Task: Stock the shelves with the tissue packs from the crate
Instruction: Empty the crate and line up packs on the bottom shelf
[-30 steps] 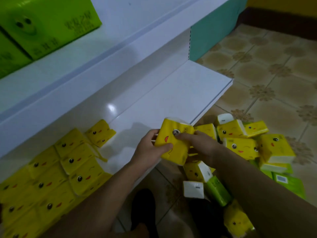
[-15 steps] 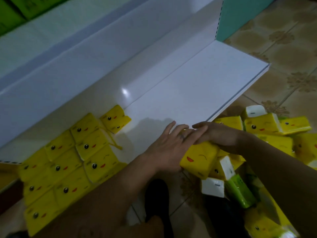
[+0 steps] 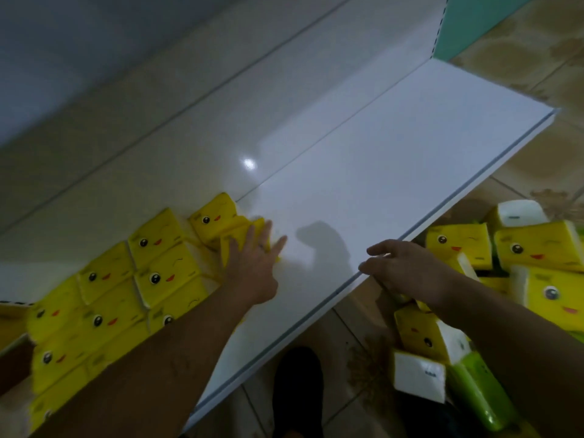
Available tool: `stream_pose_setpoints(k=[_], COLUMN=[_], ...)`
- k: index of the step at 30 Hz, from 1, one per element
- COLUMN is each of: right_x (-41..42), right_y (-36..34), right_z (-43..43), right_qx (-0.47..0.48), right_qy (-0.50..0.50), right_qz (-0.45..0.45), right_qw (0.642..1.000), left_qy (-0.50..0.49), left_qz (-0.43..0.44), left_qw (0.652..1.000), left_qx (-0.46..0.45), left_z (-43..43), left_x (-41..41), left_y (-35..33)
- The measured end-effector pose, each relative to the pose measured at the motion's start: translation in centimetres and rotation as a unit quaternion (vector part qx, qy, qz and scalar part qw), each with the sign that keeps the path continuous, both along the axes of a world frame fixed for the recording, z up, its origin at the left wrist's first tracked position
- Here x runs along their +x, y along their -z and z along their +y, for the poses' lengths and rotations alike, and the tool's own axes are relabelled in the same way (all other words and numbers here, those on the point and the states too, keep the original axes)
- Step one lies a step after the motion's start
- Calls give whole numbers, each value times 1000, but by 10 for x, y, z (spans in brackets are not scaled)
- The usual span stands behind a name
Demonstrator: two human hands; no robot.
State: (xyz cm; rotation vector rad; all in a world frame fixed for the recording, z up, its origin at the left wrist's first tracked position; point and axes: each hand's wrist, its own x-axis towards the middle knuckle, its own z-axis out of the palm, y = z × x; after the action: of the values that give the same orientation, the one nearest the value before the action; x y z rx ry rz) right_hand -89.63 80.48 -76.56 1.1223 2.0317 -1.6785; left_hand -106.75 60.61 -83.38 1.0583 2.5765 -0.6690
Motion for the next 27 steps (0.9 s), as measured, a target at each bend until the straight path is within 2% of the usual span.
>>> stream_pose_setpoints(k=[2, 5, 11, 18, 20, 22, 24, 27], right_x=[1, 2, 6, 18, 24, 37, 56, 77], right_y=[3, 0, 6, 16, 24, 40, 57, 72], right_z=[-1, -5, -17, -6, 2, 12, 21, 33], right_qx=[1, 0, -4, 82, 100, 133, 191, 278], right_qy=[-15, -25, -70, -124, -94, -15, 60, 59], right_qz=[-8, -18, -20, -48, -63, -94, -141, -202], right_qw=[1000, 1000, 997, 988, 989, 987, 970, 937], left_qy=[7, -65, -118, -240, -217, -126, -41, -20], left_qz=[-27, -87, -69, -101, -79, -64, -111, -223], left_qw=[999, 994, 991, 965, 973, 989, 988, 953], left_qx=[-33, -29, -12, 33, 26, 46, 102, 206], left_z=[8, 16, 4, 20, 28, 44, 68, 108], left_x=[6, 0, -13, -11, -2, 15, 37, 71], left_y=[12, 19, 23, 22, 20, 18, 16, 7])
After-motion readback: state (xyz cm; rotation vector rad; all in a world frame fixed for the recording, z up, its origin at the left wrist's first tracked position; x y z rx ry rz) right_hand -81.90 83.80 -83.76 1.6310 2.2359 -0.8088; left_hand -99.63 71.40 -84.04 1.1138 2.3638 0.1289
